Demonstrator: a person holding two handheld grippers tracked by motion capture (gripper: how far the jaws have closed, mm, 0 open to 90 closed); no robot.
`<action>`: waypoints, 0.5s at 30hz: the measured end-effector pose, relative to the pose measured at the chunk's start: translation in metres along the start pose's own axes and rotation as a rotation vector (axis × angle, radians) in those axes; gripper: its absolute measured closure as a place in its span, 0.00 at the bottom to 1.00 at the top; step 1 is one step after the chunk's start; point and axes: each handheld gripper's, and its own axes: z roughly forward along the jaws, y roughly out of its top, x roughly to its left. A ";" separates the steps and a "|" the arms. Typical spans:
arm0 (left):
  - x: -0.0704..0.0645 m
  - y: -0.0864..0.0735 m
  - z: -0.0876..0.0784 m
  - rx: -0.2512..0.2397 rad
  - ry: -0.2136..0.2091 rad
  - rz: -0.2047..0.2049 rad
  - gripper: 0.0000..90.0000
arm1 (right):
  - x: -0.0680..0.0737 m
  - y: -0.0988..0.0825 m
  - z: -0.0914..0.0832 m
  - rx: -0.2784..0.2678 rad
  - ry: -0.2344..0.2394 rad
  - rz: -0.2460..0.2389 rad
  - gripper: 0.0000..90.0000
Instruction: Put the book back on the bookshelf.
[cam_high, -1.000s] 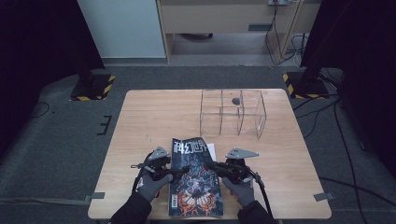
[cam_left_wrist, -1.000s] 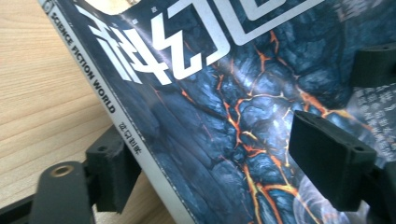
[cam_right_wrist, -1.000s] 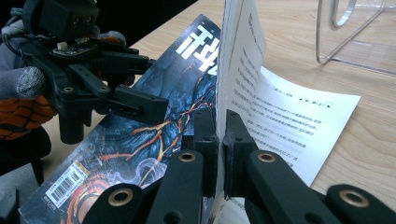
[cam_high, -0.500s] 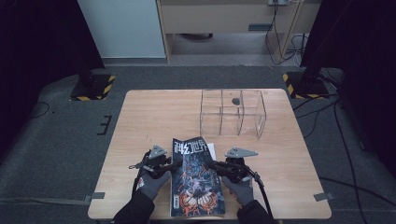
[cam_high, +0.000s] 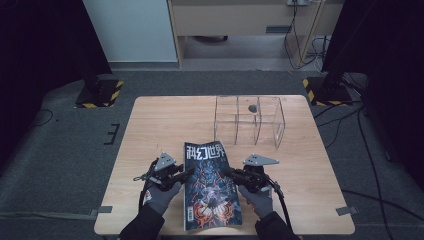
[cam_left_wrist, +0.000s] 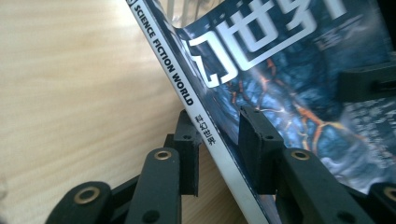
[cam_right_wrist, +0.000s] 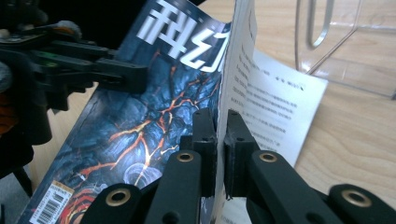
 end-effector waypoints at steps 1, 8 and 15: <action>-0.001 0.002 -0.002 -0.012 -0.008 0.003 0.77 | 0.000 0.001 -0.001 -0.004 -0.004 0.001 0.95; -0.005 0.010 -0.011 -0.053 -0.031 0.015 0.80 | -0.004 0.008 -0.007 -0.025 -0.017 0.009 0.93; -0.010 0.022 -0.019 -0.095 -0.039 0.042 0.83 | -0.006 0.012 -0.007 -0.032 -0.022 0.011 0.93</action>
